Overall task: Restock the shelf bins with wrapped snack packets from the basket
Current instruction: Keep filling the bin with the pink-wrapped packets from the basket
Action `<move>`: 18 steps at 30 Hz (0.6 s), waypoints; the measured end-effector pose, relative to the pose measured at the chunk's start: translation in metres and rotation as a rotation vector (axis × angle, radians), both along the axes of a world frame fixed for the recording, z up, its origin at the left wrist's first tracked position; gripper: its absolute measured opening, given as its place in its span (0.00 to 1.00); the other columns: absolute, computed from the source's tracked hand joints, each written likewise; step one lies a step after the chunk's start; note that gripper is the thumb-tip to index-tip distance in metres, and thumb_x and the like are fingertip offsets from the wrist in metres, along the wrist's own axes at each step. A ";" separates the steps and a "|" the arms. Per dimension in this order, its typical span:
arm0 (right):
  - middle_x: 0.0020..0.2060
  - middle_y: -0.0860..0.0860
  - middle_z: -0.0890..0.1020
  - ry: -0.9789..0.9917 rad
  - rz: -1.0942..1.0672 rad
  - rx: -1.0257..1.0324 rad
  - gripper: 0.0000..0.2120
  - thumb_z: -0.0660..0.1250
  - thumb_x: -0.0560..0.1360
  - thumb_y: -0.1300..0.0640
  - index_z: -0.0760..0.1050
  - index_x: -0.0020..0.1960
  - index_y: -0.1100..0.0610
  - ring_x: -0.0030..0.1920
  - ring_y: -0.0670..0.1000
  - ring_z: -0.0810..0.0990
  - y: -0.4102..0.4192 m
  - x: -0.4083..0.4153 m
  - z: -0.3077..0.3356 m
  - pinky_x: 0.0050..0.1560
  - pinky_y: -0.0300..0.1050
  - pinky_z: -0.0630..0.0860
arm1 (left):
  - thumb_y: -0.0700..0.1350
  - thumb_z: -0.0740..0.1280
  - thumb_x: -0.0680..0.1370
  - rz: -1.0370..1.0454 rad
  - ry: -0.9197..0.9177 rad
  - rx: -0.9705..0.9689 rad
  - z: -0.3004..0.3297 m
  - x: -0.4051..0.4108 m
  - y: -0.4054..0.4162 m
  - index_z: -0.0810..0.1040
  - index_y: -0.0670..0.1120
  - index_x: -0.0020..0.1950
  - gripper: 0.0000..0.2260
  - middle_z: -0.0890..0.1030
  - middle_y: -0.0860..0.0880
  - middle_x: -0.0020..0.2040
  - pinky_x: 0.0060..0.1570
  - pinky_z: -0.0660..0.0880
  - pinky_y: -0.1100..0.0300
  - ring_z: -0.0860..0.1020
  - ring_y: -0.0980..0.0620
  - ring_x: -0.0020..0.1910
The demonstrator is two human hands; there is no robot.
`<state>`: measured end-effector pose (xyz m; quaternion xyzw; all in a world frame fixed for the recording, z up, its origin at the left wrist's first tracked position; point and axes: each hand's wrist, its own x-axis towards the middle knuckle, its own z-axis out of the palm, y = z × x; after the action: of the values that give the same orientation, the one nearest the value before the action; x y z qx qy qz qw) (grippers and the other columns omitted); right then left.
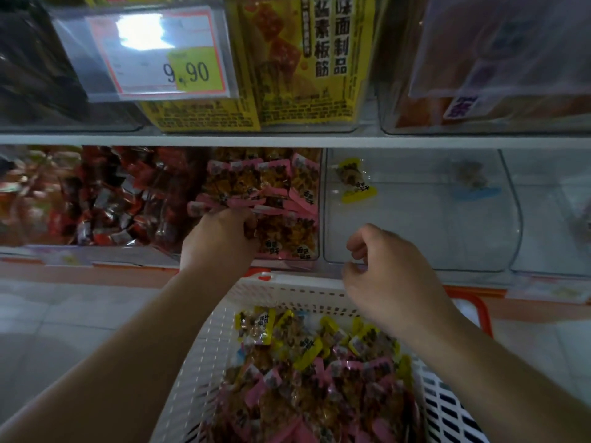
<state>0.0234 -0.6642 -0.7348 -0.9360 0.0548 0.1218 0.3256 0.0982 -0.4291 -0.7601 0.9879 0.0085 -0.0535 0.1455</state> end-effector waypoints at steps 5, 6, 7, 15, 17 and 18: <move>0.58 0.47 0.78 0.001 -0.030 0.014 0.15 0.68 0.82 0.56 0.75 0.68 0.53 0.55 0.48 0.77 0.000 0.000 0.003 0.50 0.39 0.72 | 0.42 0.69 0.78 -0.022 -0.057 -0.091 0.007 -0.012 0.004 0.84 0.52 0.55 0.09 0.84 0.50 0.51 0.47 0.83 0.51 0.82 0.48 0.48; 0.57 0.47 0.79 -0.018 -0.041 0.022 0.15 0.68 0.81 0.57 0.75 0.67 0.53 0.54 0.47 0.78 0.001 0.000 0.005 0.47 0.38 0.72 | 0.41 0.69 0.78 -0.028 -0.087 -0.110 0.011 -0.017 0.006 0.84 0.51 0.56 0.09 0.83 0.51 0.52 0.47 0.82 0.56 0.82 0.50 0.48; 0.56 0.47 0.79 -0.052 -0.045 0.030 0.13 0.68 0.81 0.59 0.76 0.65 0.53 0.53 0.47 0.78 0.003 -0.001 0.008 0.45 0.36 0.72 | 0.41 0.69 0.78 -0.023 -0.115 -0.132 0.016 -0.024 0.008 0.84 0.51 0.56 0.10 0.83 0.51 0.53 0.46 0.78 0.64 0.81 0.52 0.48; 0.44 0.48 0.82 0.214 0.358 -0.019 0.12 0.64 0.77 0.66 0.80 0.44 0.50 0.41 0.47 0.80 0.034 -0.033 0.012 0.36 0.42 0.77 | 0.42 0.68 0.79 0.313 -0.044 -0.170 0.031 -0.124 0.051 0.74 0.51 0.70 0.19 0.74 0.50 0.65 0.56 0.77 0.50 0.77 0.47 0.59; 0.45 0.51 0.82 0.361 0.498 -0.177 0.10 0.65 0.77 0.65 0.80 0.49 0.52 0.43 0.51 0.81 0.043 -0.046 -0.013 0.38 0.48 0.79 | 0.42 0.66 0.80 0.394 0.123 -0.147 0.021 -0.143 0.062 0.67 0.49 0.75 0.24 0.69 0.45 0.71 0.61 0.76 0.42 0.76 0.40 0.63; 0.44 0.52 0.81 0.403 0.562 -0.241 0.09 0.65 0.77 0.65 0.79 0.50 0.53 0.42 0.52 0.81 0.046 -0.052 -0.028 0.38 0.49 0.79 | 0.42 0.65 0.80 0.420 0.212 -0.144 0.017 -0.149 0.066 0.65 0.47 0.76 0.24 0.70 0.43 0.70 0.60 0.76 0.40 0.76 0.37 0.62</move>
<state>-0.0290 -0.6184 -0.7631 -0.9034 -0.1272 0.3813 0.1494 -0.0504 -0.3634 -0.7434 0.9403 0.2252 -0.1259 0.2218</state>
